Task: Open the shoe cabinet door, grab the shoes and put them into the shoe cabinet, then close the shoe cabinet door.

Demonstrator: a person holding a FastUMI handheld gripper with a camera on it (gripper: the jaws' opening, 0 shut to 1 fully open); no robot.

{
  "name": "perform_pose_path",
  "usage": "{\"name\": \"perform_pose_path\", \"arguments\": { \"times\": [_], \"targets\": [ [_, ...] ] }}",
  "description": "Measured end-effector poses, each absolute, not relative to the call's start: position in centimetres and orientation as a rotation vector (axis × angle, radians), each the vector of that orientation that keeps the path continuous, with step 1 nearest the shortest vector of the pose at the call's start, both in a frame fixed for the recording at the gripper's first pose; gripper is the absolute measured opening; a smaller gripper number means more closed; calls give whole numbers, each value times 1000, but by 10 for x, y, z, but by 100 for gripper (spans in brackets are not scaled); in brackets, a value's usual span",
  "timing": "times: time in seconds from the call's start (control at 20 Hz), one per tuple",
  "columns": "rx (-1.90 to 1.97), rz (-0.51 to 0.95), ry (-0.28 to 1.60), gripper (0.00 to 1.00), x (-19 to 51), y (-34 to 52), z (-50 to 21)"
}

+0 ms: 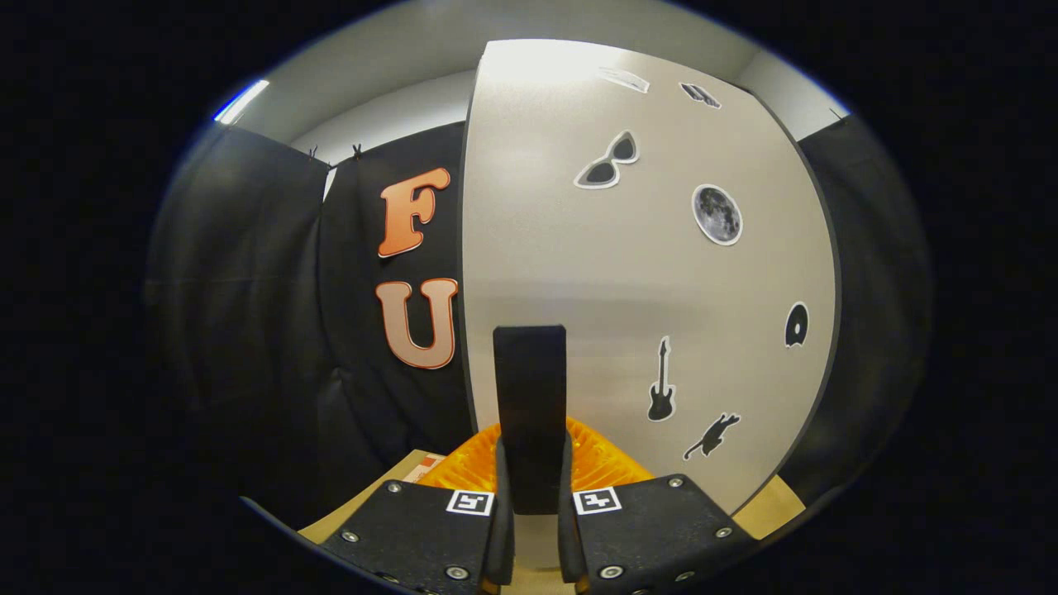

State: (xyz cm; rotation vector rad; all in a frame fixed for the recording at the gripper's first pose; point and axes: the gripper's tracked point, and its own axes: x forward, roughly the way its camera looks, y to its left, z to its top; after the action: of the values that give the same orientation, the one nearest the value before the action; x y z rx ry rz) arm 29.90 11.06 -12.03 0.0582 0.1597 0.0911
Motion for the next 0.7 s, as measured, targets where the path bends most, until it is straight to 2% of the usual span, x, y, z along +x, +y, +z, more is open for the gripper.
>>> {"name": "perform_pose_path", "arguments": {
  "times": [0.7],
  "targets": [
    [26, -10, 193, 19, 206, 55, -113]
  ]
}}
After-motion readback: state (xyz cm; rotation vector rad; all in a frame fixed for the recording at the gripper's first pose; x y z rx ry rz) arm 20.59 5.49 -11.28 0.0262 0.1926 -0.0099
